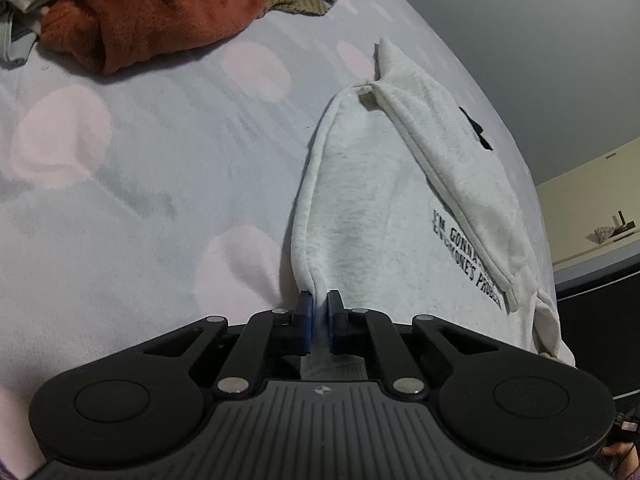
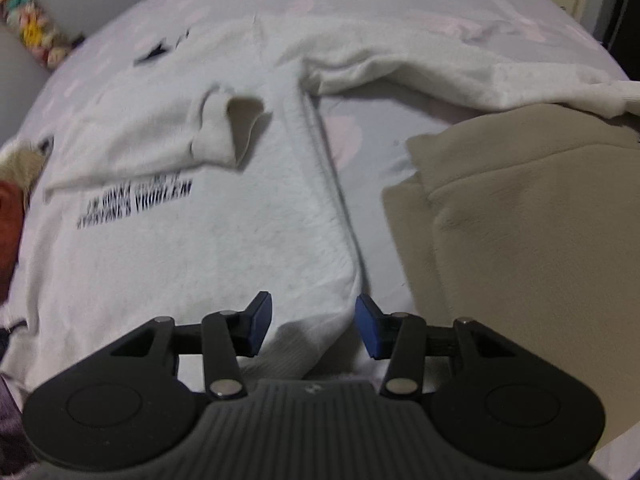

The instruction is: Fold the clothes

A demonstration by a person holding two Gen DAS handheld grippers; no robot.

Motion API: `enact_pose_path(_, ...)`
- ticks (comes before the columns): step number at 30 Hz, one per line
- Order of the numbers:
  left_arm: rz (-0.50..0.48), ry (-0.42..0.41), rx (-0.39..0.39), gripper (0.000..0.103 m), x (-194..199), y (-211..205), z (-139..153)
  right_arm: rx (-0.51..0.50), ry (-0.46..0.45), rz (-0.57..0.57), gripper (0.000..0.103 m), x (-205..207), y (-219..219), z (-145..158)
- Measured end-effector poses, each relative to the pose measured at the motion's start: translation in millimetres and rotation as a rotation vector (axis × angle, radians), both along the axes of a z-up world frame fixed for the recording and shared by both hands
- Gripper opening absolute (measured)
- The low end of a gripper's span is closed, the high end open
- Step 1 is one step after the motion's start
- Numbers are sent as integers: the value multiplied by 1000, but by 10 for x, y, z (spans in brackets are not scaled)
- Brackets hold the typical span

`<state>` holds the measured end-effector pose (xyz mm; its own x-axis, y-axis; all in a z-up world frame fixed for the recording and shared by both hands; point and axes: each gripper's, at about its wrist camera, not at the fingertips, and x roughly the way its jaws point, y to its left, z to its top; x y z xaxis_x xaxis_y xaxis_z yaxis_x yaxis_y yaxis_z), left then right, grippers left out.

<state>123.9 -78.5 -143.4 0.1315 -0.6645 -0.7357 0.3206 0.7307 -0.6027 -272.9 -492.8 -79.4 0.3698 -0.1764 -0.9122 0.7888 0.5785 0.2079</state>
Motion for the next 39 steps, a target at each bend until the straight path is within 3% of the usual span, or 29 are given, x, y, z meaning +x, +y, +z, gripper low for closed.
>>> enact_pose_path(2, -1, -6, -6, 4, -8, 10, 31, 43, 42, 16, 49, 66, 19, -95)
enact_pose_path(4, 0, -12, -7, 3, -10, 33, 59, 57, 50, 29, 22, 86, 44, -123)
enact_pose_path(8, 7, -47, 13, 3, 2, 95, 172, 0, 6, 35, 17, 12, 111, 55)
enact_pose_path(11, 1, -52, 71, 2, 39, 135, 233, -45, -22, 18, 15, -182, 108, 279)
enact_pose_path(15, -2, -32, 122, 2, 49, 105, 148, 13, 4, -1, 15, -344, 90, 139)
enact_pose_path(18, -2, -3, 115, 3, 24, 107, 80, 30, 1, -7, 16, -346, 122, 40)
enact_pose_path(21, -22, -10, 127, 7, 12, 129, 97, 14, 7, 11, 20, -310, 126, 63)
enact_pose_path(24, -11, -29, 107, 14, 8, 186, 164, -26, 15, 34, 34, -265, 136, 140)
enact_pose_path(27, 8, -93, 140, 15, 1, 184, 263, -98, -1, 50, 41, -225, 154, 274)
enact_pose_path(31, 2, -211, 197, 15, -22, 56, 417, -120, -65, 51, 47, -138, 106, 349)
enact_pose_path(39, -56, -320, 198, 15, 120, -325, 621, -138, -128, 82, 61, 348, -77, 435)
